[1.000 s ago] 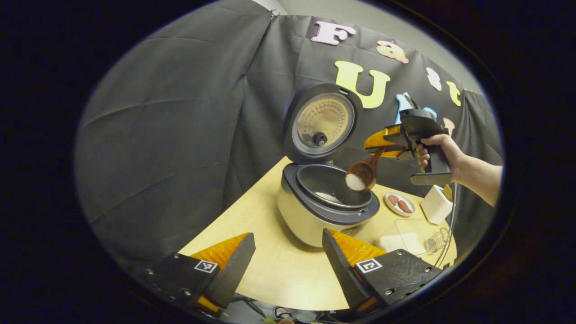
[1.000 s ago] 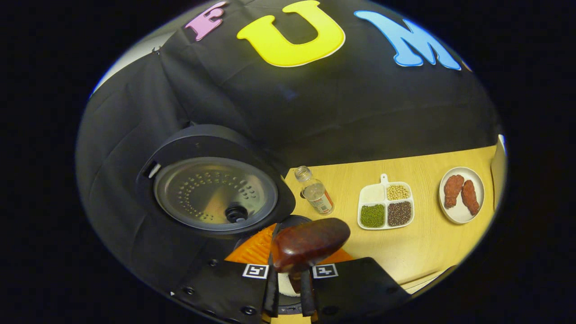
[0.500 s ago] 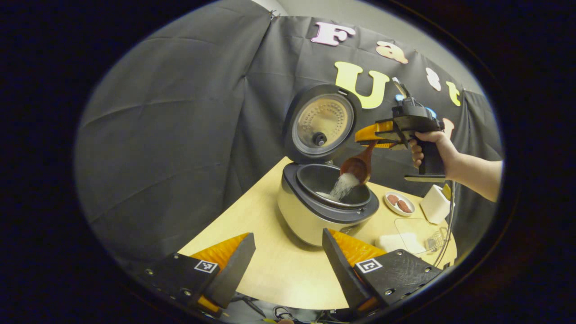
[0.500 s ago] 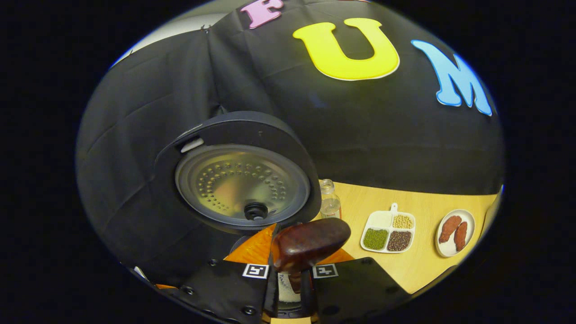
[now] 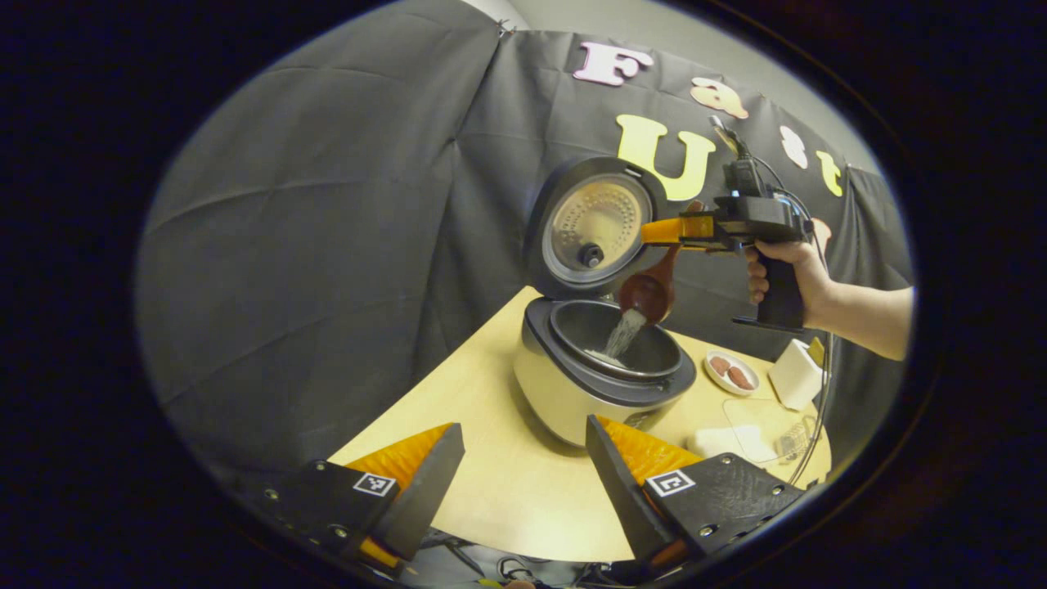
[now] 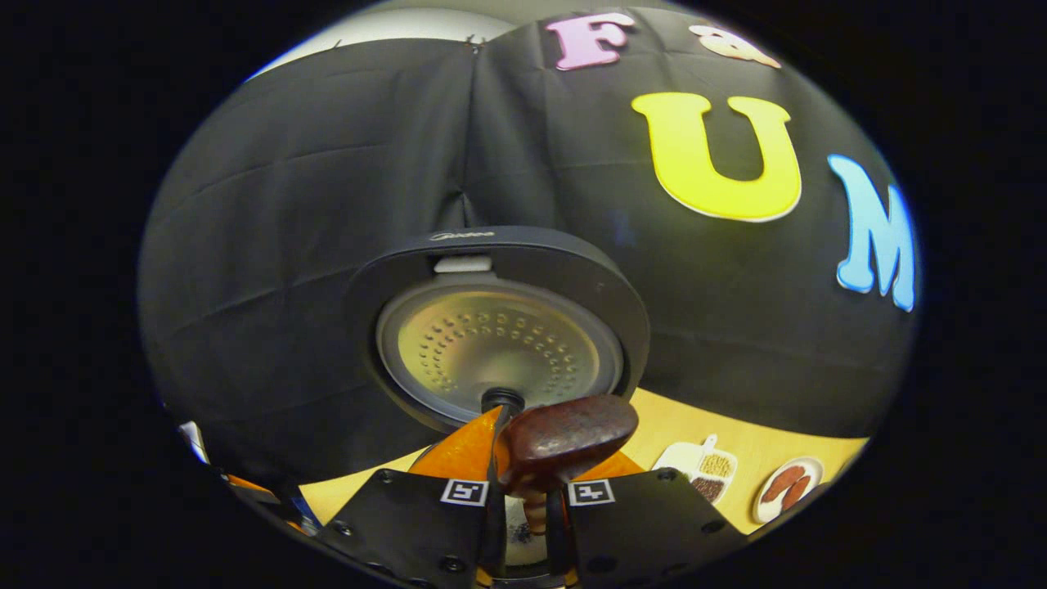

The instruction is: Close the left gripper, press the button to open the rice cooker; take a wooden spoon from the chopstick holder with the right hand, scoop a spoonful of rice and pour it into the rice cooker, then put the wooden spoon back into the chopstick holder.

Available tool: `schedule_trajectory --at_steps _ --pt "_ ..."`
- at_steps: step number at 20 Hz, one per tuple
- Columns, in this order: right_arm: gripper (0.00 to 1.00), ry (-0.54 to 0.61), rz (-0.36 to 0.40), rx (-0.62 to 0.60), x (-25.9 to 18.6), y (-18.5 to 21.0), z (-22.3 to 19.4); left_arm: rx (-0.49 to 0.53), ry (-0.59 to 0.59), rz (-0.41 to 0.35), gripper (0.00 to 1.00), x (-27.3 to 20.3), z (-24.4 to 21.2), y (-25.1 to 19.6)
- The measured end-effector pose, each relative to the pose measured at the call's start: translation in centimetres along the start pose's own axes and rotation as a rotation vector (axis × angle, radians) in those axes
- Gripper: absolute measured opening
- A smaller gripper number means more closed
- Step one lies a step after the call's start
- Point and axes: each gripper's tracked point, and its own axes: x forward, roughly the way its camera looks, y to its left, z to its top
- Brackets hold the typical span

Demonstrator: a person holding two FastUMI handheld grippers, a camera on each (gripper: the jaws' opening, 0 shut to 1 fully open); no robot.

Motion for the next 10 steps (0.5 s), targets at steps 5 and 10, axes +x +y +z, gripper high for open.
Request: schedule_trajectory --at_steps 5,10 --pt "0.21 -0.040 0.045 -0.250 -0.3 3.0 0.4 -0.013 0.012 0.002 0.95 -0.4 -0.4 0.4" --pt "0.22 -0.089 0.094 -0.368 -0.5 5.3 0.2 -0.049 -0.003 -0.002 0.95 -1.3 0.1 0.7"
